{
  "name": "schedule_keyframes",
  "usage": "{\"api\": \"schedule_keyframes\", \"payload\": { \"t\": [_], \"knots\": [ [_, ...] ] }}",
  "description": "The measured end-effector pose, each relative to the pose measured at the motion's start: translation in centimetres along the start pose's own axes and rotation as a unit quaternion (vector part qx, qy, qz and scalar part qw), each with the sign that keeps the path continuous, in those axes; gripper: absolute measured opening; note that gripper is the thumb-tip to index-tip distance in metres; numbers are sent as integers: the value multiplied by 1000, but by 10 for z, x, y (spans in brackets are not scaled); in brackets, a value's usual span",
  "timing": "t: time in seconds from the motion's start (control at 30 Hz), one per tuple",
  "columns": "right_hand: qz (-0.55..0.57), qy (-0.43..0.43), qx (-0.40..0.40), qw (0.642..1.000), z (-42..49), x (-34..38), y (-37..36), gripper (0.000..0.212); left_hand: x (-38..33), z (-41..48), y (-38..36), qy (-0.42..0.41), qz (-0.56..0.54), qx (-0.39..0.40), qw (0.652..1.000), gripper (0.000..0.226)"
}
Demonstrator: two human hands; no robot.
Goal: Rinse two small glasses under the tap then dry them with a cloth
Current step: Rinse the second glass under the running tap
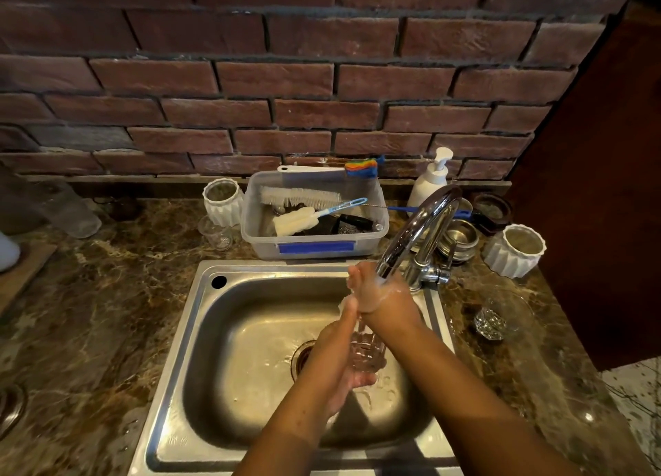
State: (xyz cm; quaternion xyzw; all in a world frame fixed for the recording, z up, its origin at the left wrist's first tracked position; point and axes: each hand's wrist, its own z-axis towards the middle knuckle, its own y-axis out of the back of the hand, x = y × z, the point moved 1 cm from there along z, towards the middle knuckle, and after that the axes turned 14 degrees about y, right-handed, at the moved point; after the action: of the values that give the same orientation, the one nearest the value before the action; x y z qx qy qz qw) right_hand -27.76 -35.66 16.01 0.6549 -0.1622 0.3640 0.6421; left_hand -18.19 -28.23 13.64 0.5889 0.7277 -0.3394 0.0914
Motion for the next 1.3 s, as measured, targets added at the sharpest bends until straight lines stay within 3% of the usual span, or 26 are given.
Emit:
{"api": "schedule_keyframes", "payload": {
  "t": [0.07,0.1,0.23,0.3,0.37,0.5,0.53,0.63,0.73,0.83,0.87,0.93,0.97,1.0,1.03,1.1,1.2,1.3],
  "knots": [
    [122,-103,-45,986,-1,-1,-2,21,-2,-3,0,-12,3,-11,1000,57],
    [157,-113,-71,979,-3,0,-2,24,-4,-3,1,-3,-18,-12,1000,56],
    [53,36,-5,998,-29,0,-18,39,-11,0,4,35,-171,14,984,56],
    [-13,86,2,996,-37,2,-21,49,-14,1,5,49,-172,8,984,57],
    [-76,130,-24,988,-35,4,-18,45,-13,-1,5,51,-157,9,986,58],
    [34,18,-51,998,-19,-1,-1,26,-10,-4,0,60,-166,58,983,56],
    [37,26,-56,997,-19,0,0,25,-11,-5,-1,58,-176,64,981,55],
    [-87,125,-28,988,-28,8,-9,37,-13,-7,-1,49,-203,57,976,55],
    [-75,73,-32,994,-26,9,-12,33,-10,-7,-1,44,-196,53,978,55],
    [4,-74,-6,997,-9,12,-2,36,-6,-4,-2,57,-193,83,976,59],
    [102,-146,-35,983,-5,9,1,33,-6,-4,-3,64,-198,88,974,60],
    [357,-239,-122,895,-7,8,3,30,-8,-2,-1,78,-231,101,964,62],
    [419,-246,-147,862,-11,7,2,30,-9,-3,0,83,-251,103,959,62],
    [398,-210,-139,882,-17,2,-3,31,-10,-3,1,85,-260,96,957,62],
    [333,-140,-118,925,-23,0,-5,33,-9,-1,3,79,-246,75,963,61],
    [174,-40,-63,982,-30,-4,-5,37,-6,2,8,54,-142,9,988,54],
    [16,6,-7,1000,-22,-2,-2,37,-3,1,3,29,2,-33,999,53],
    [39,10,-43,998,-17,3,-2,35,-5,-4,-6,45,-81,-12,996,54]
  ]
}}
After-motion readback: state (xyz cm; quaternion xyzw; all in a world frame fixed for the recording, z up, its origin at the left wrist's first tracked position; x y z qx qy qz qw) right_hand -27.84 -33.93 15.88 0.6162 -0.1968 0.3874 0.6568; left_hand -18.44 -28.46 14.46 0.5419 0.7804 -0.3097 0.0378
